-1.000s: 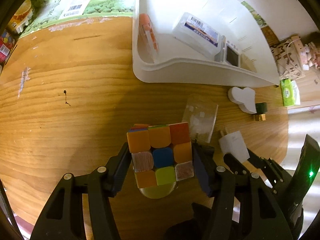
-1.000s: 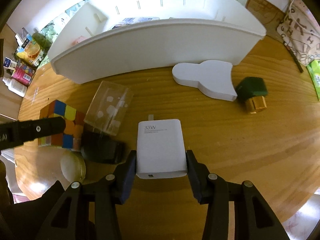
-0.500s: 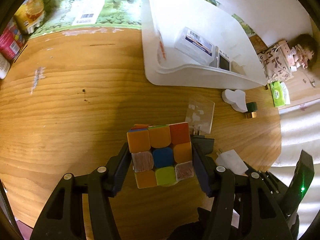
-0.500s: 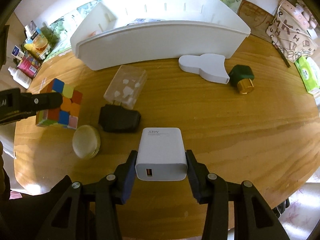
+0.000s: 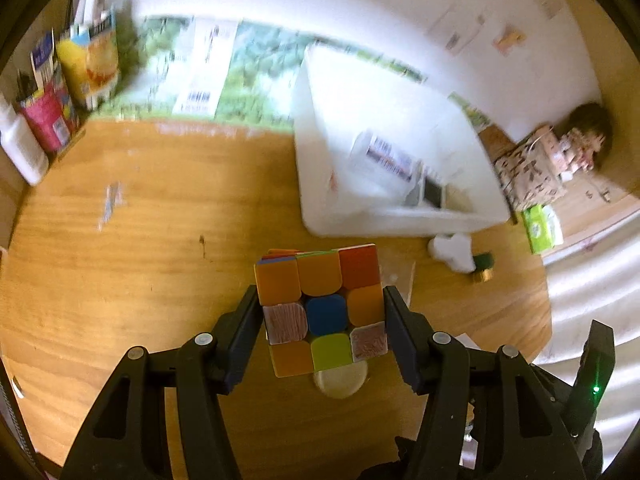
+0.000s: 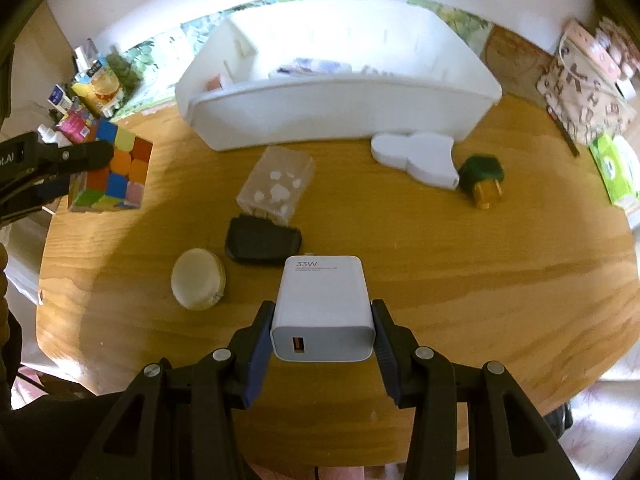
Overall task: Organize rigid objects
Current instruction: 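Carry the cube and charger into the white tray and open both tools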
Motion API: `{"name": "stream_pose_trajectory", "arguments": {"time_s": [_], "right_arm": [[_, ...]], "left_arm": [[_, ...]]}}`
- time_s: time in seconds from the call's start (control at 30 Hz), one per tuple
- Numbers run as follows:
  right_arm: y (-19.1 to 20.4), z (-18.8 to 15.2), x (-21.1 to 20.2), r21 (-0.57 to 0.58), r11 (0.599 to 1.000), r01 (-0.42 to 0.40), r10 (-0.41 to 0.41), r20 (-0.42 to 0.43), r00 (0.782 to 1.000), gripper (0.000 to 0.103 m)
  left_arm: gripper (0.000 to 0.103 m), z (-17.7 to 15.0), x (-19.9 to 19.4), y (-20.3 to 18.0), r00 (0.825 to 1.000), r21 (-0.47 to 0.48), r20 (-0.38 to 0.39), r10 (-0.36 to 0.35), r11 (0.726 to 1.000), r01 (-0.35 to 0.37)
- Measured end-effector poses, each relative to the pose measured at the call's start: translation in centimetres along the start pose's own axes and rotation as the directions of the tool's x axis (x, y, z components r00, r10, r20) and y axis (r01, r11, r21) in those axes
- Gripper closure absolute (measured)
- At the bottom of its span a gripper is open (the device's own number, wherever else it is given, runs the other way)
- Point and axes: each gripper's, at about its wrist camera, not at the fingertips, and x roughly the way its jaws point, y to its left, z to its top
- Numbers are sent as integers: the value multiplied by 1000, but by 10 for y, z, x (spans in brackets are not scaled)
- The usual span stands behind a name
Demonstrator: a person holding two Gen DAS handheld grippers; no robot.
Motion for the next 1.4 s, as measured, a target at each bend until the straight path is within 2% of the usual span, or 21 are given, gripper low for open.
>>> {"name": "stream_pose_trajectory", "arguments": {"time_s": [0.17,0.43,0.7,1.13,1.3,1.4], "right_arm": [[-6,18,-14,-48,999,-22,25,56,998,56],[-21,52,-34,-129,991,-48,67,144,987,56],[-40,79,-43,-192,977,-96,138,216,967,56],[-71,115,-26,-294,939,-176,271,325,906,56],[-82,125,-17,-315,928,-202,313,360,879,56],[-89,133,-6,-315,921,-231,339,348,874,56]], "left_arm": [[40,10,-17,-15,993,6,111,-30,1000,30],[40,26,-23,-35,978,-31,206,-21,999,28],[40,40,-16,-56,966,-58,258,27,998,-12],[40,72,4,-85,946,-99,313,87,993,-58],[40,82,21,-92,944,-115,311,106,991,-74],[40,87,33,-97,948,-118,297,117,989,-85]]}}
